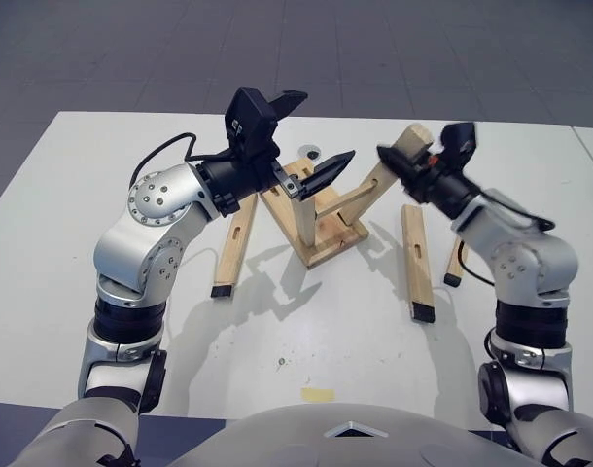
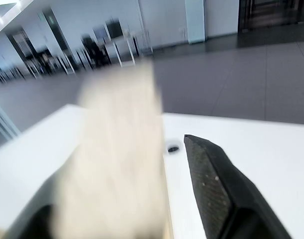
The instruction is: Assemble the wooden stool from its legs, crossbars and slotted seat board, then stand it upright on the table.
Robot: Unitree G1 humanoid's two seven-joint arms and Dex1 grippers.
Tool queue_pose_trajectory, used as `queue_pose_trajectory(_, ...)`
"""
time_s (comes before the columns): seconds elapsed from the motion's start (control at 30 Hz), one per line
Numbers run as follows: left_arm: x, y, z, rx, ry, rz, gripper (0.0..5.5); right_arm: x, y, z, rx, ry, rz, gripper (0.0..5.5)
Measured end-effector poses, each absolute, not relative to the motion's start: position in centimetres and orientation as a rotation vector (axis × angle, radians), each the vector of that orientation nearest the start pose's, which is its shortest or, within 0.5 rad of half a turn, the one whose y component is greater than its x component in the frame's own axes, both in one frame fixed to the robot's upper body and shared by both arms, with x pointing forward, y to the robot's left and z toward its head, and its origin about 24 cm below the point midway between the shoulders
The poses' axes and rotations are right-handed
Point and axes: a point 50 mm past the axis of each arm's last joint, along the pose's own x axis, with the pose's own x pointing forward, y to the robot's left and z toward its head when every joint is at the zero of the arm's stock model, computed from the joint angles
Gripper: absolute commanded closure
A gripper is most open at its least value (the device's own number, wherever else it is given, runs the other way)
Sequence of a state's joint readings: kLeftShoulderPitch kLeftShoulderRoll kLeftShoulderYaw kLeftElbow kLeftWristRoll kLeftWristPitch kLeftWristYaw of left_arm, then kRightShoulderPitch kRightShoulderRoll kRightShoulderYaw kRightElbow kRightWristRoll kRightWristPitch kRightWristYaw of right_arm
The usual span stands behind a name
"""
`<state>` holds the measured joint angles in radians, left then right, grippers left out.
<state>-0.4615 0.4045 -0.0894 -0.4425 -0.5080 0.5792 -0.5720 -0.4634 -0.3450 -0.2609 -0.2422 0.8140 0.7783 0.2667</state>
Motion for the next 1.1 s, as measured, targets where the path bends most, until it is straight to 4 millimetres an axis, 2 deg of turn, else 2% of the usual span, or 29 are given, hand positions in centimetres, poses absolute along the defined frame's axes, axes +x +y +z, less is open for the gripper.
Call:
queue_pose_trajectory(0.1, 26.5, 10.5, 20.3, 0.103, -0.209, -1.006, 0.1, 29.7, -18.0, 23.8, 0.456, -0.231, 0.629, 1.97)
queue_pose_trajectory(0.37, 26.6, 10.4, 20.1, 0.101, -0.204, -1.012, 0.1, 30.1, -19.4, 31.2, 0.553, -0.545, 0.58, 0.7)
queue_pose_trajectory(0.4, 26.5, 10.4, 20.1, 0.101, -0.203, -1.013, 0.1, 30.1, -19.3, 31.2, 0.57, -0.549, 0.584, 0.54)
queue_pose_trajectory(0.47, 26.5, 10.3, 20.1, 0.1, -0.203, -1.017, 0.1, 30.9, -18.2, 28.7, 0.563, -0.435, 0.574, 0.24)
queue_pose_trajectory(0.5, 26.5, 10.3, 20.1, 0.1, -0.202, -1.018, 0.1, 31.6, -17.4, 25.6, 0.557, -0.304, 0.556, 0.11)
queue_pose_trajectory(0.53, 26.5, 10.2, 20.1, 0.1, -0.201, -1.02, 0.1, 32.0, -16.3, 21.4, 0.52, -0.129, 0.533, 0.11)
queue_pose_trajectory(0.57, 26.5, 10.2, 20.0, 0.1, -0.2, -1.021, 0.1, 31.7, -15.7, 19.5, 0.503, -0.082, 0.53, 0.11)
queue_pose_trajectory(0.6, 26.5, 10.2, 20.0, 0.098, -0.197, -1.023, 0.1, 31.3, -15.2, 19.1, 0.448, -0.074, 0.544, 0.11)
queue_pose_trajectory(0.7, 26.5, 10.1, 19.9, 0.094, -0.196, -1.024, 0.1, 31.1, -15.2, 18.9, 0.426, -0.106, 0.536, 0.11)
queue_pose_trajectory(0.97, 26.5, 10.3, 19.5, 0.079, -0.184, -1.006, 0.1, 31.1, -16.5, 19.3, 0.568, -0.161, 0.465, 0.11)
queue_pose_trajectory(1.0, 26.6, 10.3, 19.6, 0.064, -0.191, -0.987, 0.1, 31.2, -17.0, 19.7, 0.6, -0.181, 0.442, 0.11)
queue_pose_trajectory(1.1, 28.3, 11.9, 20.8, -0.03, -0.252, -0.78, 0.1, 31.5, -20.5, 23.1, 0.64, -0.338, 0.355, 0.11)
